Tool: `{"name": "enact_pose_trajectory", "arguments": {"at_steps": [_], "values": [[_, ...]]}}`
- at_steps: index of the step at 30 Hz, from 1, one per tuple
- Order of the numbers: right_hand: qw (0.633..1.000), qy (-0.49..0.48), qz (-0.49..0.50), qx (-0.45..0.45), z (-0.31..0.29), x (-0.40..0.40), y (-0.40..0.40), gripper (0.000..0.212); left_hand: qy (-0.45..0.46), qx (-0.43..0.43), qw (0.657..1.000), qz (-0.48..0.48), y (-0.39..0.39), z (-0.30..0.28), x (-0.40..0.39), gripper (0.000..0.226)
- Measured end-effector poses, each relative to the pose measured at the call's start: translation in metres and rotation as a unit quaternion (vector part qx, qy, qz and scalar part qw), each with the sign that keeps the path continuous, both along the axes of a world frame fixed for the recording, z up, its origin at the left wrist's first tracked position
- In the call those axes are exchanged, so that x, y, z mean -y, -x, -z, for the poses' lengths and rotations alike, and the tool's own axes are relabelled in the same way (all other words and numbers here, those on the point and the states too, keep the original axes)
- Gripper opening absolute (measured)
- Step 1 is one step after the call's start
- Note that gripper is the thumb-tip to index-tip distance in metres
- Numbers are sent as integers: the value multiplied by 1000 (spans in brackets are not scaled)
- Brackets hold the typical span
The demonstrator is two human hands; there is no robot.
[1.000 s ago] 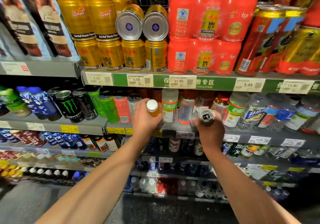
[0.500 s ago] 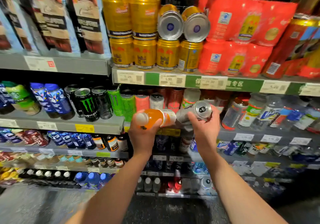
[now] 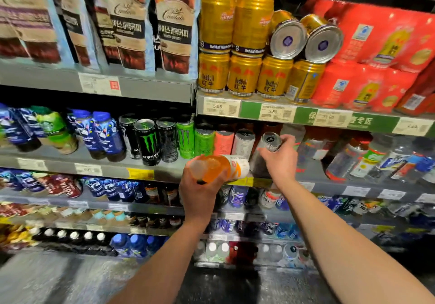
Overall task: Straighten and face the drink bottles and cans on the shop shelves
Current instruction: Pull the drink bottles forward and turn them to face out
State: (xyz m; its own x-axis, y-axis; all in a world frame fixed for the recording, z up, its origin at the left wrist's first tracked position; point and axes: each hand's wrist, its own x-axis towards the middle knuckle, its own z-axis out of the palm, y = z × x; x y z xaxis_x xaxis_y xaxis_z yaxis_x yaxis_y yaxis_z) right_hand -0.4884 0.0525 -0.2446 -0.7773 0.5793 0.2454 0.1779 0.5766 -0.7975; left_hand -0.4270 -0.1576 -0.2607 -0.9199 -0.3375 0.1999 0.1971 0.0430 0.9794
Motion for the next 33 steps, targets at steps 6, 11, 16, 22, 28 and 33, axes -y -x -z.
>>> {"name": "enact_pose_trajectory", "arguments": {"at_steps": [6, 11, 16, 22, 28, 33], "values": [[998, -46, 1, 50, -2, 5, 12, 64, 24, -2, 999, 23, 4, 0, 6, 59], [994, -79, -27, 70, -4, 2, 2, 72, 21, -9, 998, 51, 5, -4, -4, 57], [996, 22, -74, -48, -11, -6, -44, 47, 48, -14, 995, 84, 7, -8, -30, 61], [955, -29, -288, 65, -8, -49, -81, 72, 98, -20, 984, 144, 5, -24, -92, 63], [951, -123, -284, 0, -5, -117, -83, 70, 127, -15, 971, 200, -3, -33, -170, 66], [958, -188, -213, -30, 1, -168, -85, 77, 118, 4, 968, 220, -6, -35, -224, 58]]}}
